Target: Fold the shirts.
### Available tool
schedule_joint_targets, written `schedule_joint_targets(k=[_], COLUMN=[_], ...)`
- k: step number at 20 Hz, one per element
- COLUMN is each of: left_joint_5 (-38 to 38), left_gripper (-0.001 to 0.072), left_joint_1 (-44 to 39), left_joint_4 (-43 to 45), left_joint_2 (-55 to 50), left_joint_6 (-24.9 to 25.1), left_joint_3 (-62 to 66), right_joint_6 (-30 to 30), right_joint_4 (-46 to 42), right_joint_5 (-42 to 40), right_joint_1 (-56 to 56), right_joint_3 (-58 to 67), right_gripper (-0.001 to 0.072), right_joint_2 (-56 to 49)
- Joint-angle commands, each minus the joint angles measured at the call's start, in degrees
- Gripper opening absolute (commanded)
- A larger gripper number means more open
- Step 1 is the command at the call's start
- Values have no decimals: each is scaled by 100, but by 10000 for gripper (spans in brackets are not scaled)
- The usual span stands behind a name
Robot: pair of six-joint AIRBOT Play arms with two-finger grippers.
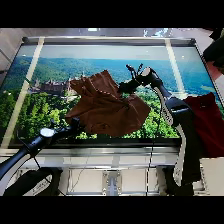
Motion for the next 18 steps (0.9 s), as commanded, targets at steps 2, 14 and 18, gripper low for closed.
schedule_joint_targets(k=[2, 14, 18], left_joint_5=[11, -1040, -1104], left_gripper=[15, 12, 12], left_joint_1=[42, 3407, 2782], left_joint_4=[4, 11, 444], left_joint_2=[90, 973, -140], left_joint_6=[201, 3213, 3281], left_joint_3=[66, 4024, 5047], right_joint_6=[39, 278, 691], right_joint_4=[20, -1102, -990], right_joint_5=[22, 3482, 3370], right_joint_1=[15, -1342, -389], right_joint_3=[20, -70, -236], right_gripper=[14, 14, 14], right_joint_2=[181, 3654, 4162])
